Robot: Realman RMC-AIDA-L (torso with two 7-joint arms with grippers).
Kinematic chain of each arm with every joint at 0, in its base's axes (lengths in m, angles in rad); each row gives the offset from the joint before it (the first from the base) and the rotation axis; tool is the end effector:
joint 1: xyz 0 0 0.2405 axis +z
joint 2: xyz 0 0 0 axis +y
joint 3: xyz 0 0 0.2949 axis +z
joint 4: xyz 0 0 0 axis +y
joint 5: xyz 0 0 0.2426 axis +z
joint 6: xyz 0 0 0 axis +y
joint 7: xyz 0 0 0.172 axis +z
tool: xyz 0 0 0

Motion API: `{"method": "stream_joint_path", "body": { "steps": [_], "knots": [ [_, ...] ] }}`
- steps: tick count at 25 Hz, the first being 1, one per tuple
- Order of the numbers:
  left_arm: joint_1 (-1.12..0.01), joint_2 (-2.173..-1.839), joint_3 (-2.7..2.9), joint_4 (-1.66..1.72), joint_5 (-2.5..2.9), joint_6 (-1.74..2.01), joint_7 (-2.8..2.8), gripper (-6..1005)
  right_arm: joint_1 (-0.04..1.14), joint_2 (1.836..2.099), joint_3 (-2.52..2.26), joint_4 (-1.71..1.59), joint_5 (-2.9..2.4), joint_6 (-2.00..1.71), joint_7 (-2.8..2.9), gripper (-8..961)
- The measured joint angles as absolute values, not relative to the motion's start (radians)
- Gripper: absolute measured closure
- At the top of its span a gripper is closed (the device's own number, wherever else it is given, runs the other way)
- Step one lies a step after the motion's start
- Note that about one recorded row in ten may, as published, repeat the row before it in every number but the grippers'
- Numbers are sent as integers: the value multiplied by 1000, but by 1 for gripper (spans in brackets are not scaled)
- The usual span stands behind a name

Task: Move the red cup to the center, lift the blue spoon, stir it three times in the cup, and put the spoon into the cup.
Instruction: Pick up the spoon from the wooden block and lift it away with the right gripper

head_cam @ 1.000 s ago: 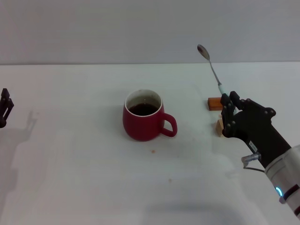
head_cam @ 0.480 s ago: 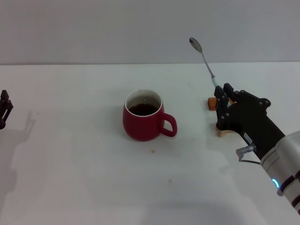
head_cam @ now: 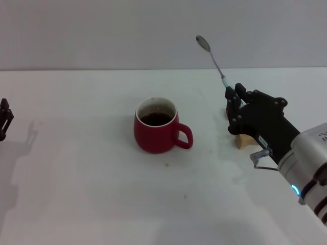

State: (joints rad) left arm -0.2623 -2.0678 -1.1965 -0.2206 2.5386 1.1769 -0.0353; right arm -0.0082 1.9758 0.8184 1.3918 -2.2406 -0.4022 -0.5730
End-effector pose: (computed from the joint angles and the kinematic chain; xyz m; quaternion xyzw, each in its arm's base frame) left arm -0.4318 0.3381 -0.0191 -0.6425 -0.2351 -0.2417 0.6881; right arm 0.2085 0.3278 -0.1046 -0.7956 0.2173 0.2784 0.4923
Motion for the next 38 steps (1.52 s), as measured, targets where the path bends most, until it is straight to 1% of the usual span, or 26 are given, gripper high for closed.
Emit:
{"method": "stream_joint_path", "body": {
  "steps": [1,6,25,32,33,35,36,38],
  "knots": [
    [-262,-2068,-1196,-221,2539,1177,-35,157,-15,1985,835,1402,-2259,-376,-573,828],
    [-262,-2068,-1196,-221,2538,1177,-35,157,-20,1993,857,1423,-2272,-329,-573,829],
    [-262,-2068,-1196,-219,2537,1176,-35,157,-27,2007,934,1515,-2305,-155,-574,829],
    [-263,-2068,-1196,-219,2537,1177,-35,157,-42,2025,975,1566,-2338,-62,-574,829],
    [-264,-2068,-1196,-219,2537,1177,-35,157,-46,2031,989,1579,-2350,-35,-574,829],
    [-264,-2068,-1196,-219,2537,1177,-35,157,-48,2036,997,1587,-2357,-18,-574,829],
    [-264,-2068,-1196,-219,2537,1177,-35,157,-50,2046,1013,1602,-2370,19,-574,829],
    [-264,-2068,-1196,-219,2537,1176,-35,157,-51,2049,1019,1608,-2378,36,-574,829]
  ]
}}
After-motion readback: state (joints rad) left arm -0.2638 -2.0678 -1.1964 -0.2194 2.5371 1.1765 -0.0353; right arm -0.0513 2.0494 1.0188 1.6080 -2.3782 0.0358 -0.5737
